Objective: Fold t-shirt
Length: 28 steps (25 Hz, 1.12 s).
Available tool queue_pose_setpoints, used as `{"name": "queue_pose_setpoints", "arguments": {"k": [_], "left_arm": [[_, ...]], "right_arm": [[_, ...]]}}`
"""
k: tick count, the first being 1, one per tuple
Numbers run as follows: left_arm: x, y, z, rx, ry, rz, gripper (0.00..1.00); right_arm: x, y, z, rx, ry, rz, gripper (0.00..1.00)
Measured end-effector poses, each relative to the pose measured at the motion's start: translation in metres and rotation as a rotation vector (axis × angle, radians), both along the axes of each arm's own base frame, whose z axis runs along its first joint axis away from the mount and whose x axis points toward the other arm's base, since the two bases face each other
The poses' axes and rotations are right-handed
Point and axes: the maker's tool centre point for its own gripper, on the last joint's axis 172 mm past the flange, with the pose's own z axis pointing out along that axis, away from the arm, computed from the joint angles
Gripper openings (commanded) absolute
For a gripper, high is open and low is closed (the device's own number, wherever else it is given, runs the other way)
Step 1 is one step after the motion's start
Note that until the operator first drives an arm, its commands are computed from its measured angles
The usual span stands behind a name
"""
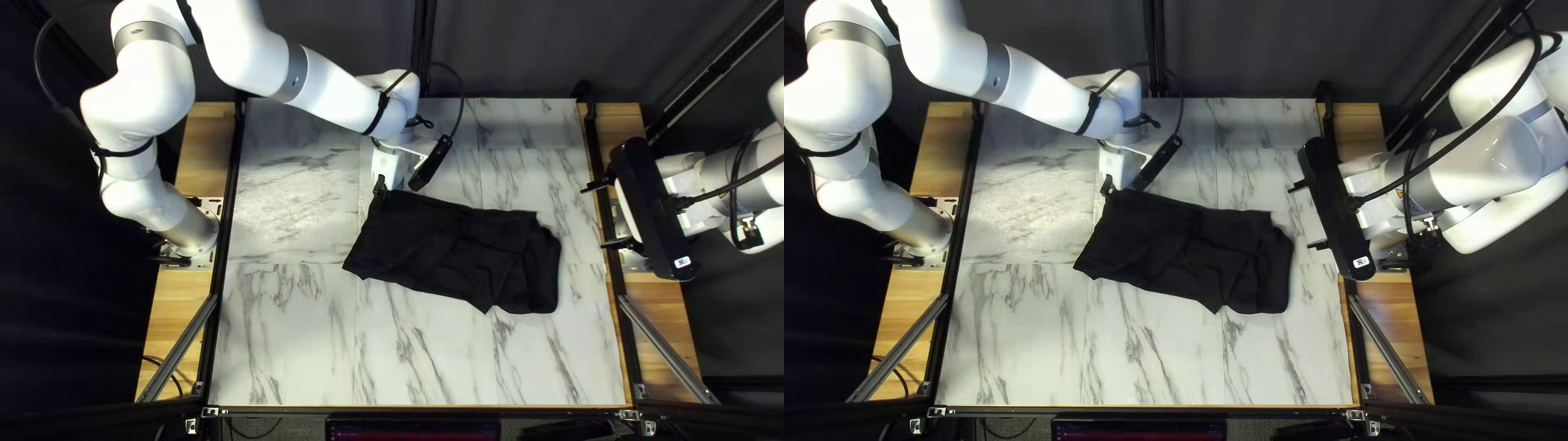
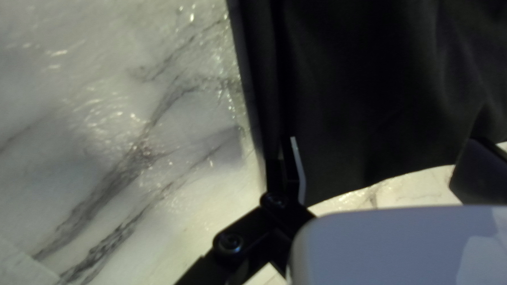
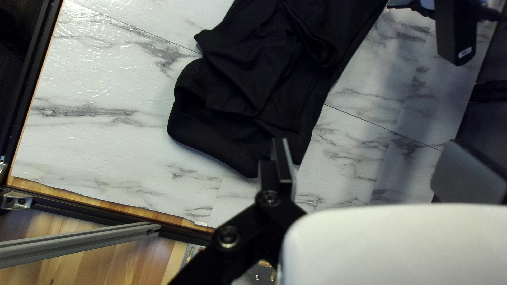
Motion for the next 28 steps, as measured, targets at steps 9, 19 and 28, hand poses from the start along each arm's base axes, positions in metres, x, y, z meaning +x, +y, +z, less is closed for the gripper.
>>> {"name": "queue_pose_setpoints", "arguments": {"k": [9, 19, 28], "left_arm": [[-0.004, -0.005, -0.001, -0.008, 0.005, -0.003, 1.00], [-0.009, -0.004, 0.002, 0.001, 0.004, 0.002, 0.73], [-0.013, -0.003, 0.003, 0.002, 0.007, 0.004, 0.00]], "right_arm": [[0.000, 0.000, 0.000, 0.000, 0.000, 0.000, 1.00], [0.000, 0.000, 0.000, 0.000, 0.000, 0.000, 1.00], [0.000, 0.000, 0.000, 0.000, 0.000, 0.000, 1.00]]}}
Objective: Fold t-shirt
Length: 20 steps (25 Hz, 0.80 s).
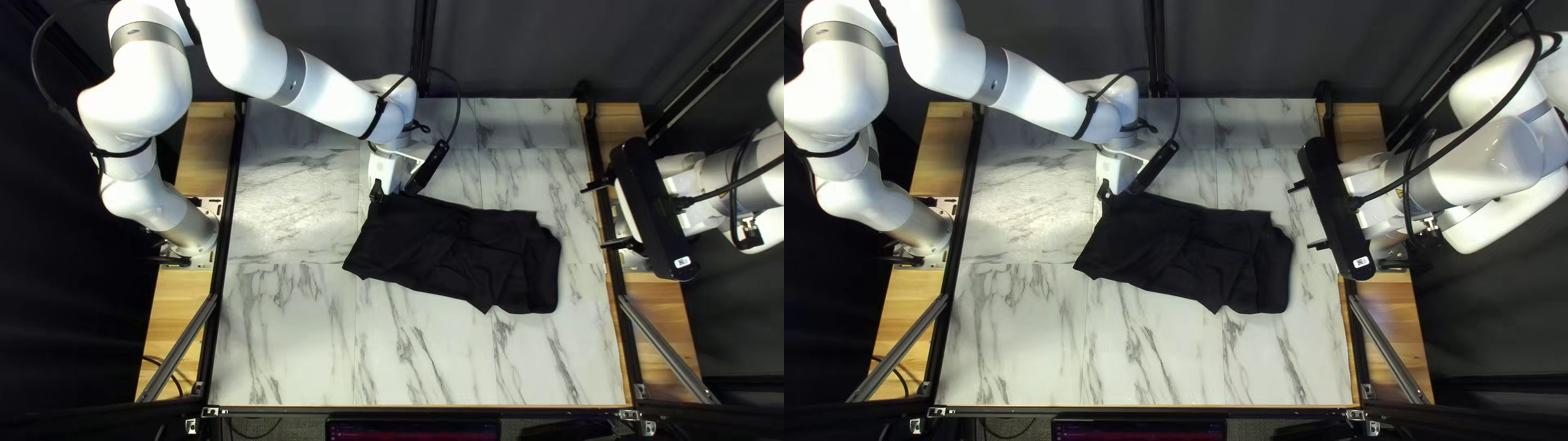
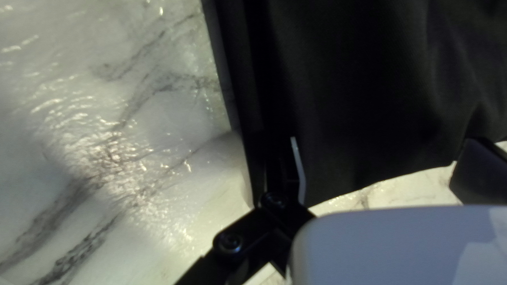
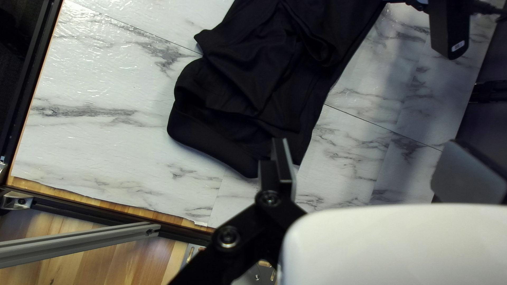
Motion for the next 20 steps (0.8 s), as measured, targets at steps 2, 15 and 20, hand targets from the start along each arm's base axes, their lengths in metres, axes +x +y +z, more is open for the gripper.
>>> {"name": "queue_pose_setpoints", "arguments": {"k": [2, 15, 20], "left_arm": [[-0.001, 0.001, 0.000, 0.000, 0.000, -0.001, 0.00], [-0.008, 0.009, 0.008, 0.000, -0.028, -0.001, 0.01], [-0.019, 0.017, 0.015, -0.010, -0.069, 0.007, 0.01]], "right_arm": [[0.000, 0.000, 0.000, 0.000, 0.000, 0.000, 1.00], [0.000, 0.000, 0.000, 0.000, 0.000, 0.000, 1.00], [0.000, 0.000, 0.000, 0.000, 0.000, 0.000, 1.00]]}}
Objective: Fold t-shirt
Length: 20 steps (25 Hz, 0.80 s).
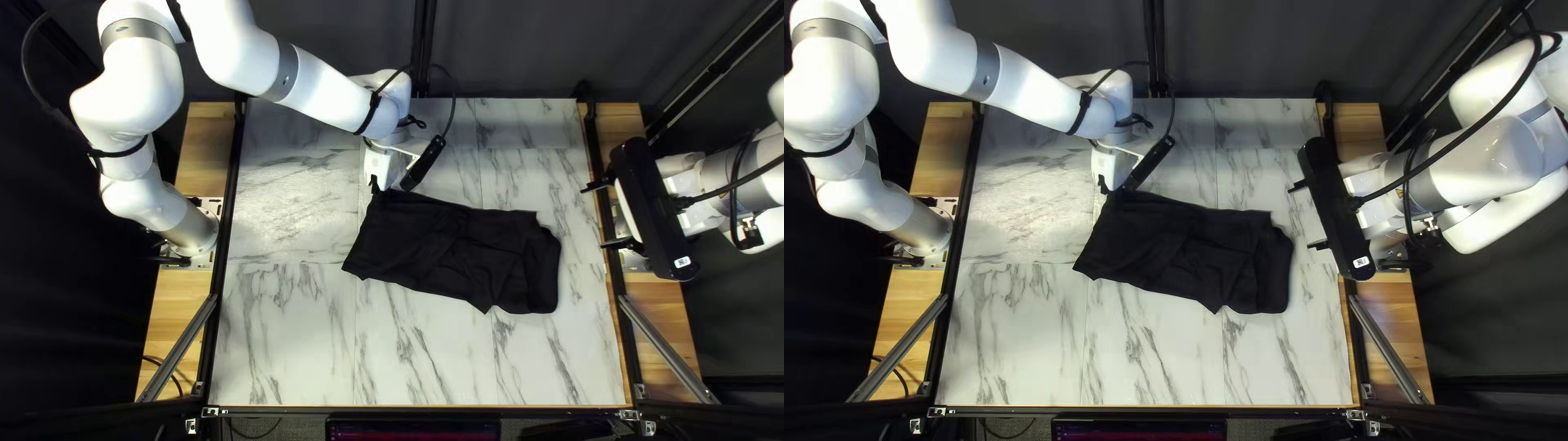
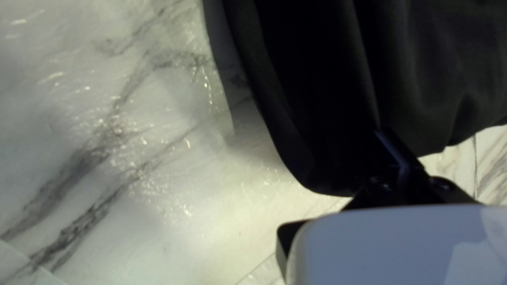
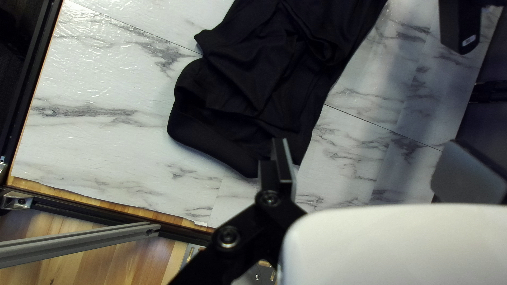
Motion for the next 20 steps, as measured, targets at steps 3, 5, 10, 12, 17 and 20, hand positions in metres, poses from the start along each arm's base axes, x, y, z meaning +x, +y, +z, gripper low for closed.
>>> {"name": "queue_pose_setpoints", "arguments": {"k": [3, 5, 10, 12, 17, 20], "left_arm": [[-0.006, 0.002, 0.005, -0.014, -0.038, 0.003, 0.01], [-0.011, 0.003, 0.007, -0.029, -0.072, 0.004, 0.01], [-0.022, 0.006, 0.010, -0.068, -0.170, 0.017, 1.00], [-0.023, 0.005, 0.011, -0.076, -0.195, 0.020, 1.00], [-0.006, -0.002, 0.014, -0.081, -0.207, 0.008, 1.00], [0.006, -0.007, 0.013, -0.079, -0.195, 0.000, 1.00]], "right_arm": [[0.000, 0.000, 0.000, 0.000, 0.000, 0.000, 1.00], [0.000, 0.000, 0.000, 0.000, 0.000, 0.000, 1.00], [0.000, 0.000, 0.000, 0.000, 0.000, 0.000, 1.00], [0.000, 0.000, 0.000, 0.000, 0.000, 0.000, 1.00], [0.000, 0.000, 0.000, 0.000, 0.000, 0.000, 1.00], [0.000, 0.000, 0.000, 0.000, 0.000, 0.000, 1.00]]}}
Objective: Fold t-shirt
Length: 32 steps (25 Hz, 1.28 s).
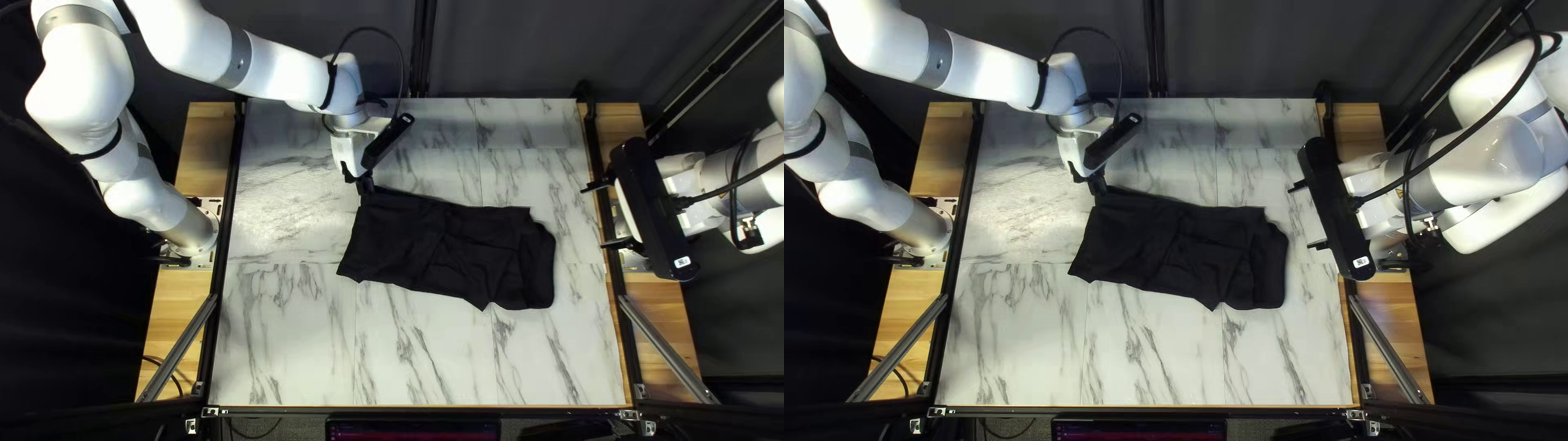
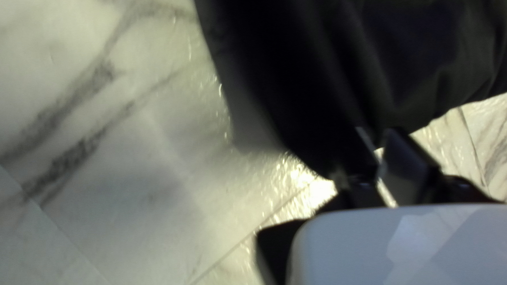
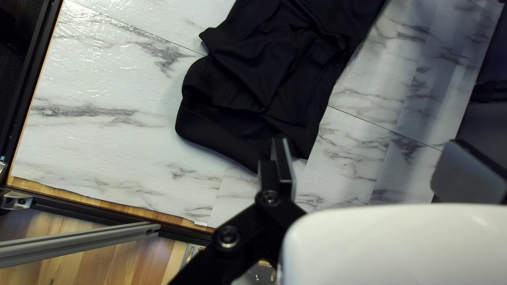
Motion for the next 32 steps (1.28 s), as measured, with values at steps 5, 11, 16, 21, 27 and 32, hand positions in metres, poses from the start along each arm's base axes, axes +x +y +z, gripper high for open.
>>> {"name": "queue_pose_setpoints", "arguments": {"k": [5, 11, 16, 21, 27, 32], "left_arm": [[0.011, -0.004, -0.006, 0.014, 0.045, 0.004, 1.00], [0.020, -0.006, -0.015, 0.058, 0.149, 0.029, 1.00], [0.019, -0.010, -0.020, 0.074, 0.220, 0.048, 0.82], [0.015, -0.011, -0.025, 0.076, 0.266, 0.058, 0.00], [0.010, -0.011, -0.025, 0.073, 0.281, 0.059, 0.00], [0.005, -0.012, -0.014, 0.082, 0.280, 0.061, 0.00]], "right_arm": [[0.000, 0.000, 0.000, 0.000, 0.000, 0.000, 1.00], [0.000, 0.000, 0.000, 0.000, 0.000, 0.000, 1.00], [0.000, 0.000, 0.000, 0.000, 0.000, 0.000, 1.00], [0.000, 0.000, 0.000, 0.000, 0.000, 0.000, 1.00], [0.000, 0.000, 0.000, 0.000, 0.000, 0.000, 1.00], [0.000, 0.000, 0.000, 0.000, 0.000, 0.000, 1.00]]}}
